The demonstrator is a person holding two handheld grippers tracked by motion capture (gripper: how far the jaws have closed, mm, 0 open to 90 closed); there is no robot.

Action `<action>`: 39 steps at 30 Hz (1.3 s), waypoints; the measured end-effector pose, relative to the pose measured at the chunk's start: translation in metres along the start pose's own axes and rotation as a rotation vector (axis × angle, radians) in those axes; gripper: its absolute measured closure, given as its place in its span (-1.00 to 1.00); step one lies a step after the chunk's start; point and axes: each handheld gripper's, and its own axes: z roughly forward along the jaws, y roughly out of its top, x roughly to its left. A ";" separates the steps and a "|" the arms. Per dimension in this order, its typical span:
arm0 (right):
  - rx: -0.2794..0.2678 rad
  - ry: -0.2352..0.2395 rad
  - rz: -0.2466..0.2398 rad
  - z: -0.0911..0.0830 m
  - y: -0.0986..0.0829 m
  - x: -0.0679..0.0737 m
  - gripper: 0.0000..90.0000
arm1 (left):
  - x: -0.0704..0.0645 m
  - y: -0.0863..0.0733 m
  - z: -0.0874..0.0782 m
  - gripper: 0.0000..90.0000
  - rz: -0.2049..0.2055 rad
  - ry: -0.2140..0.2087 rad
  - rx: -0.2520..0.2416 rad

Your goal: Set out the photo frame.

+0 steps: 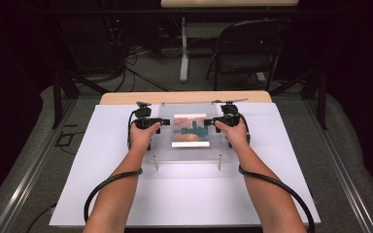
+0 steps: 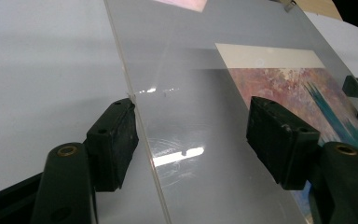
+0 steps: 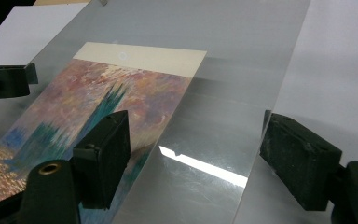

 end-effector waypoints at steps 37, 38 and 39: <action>-0.041 -0.031 -0.075 -0.020 0.006 0.018 -0.45 | -0.007 0.004 -0.025 -0.02 0.017 -0.016 -0.050; -0.045 -0.032 -0.080 -0.021 0.006 0.019 -0.44 | -0.009 0.005 -0.029 -0.01 0.026 -0.011 -0.051; -0.045 -0.032 -0.080 -0.021 0.006 0.019 -0.44 | -0.009 0.005 -0.029 -0.01 0.026 -0.011 -0.051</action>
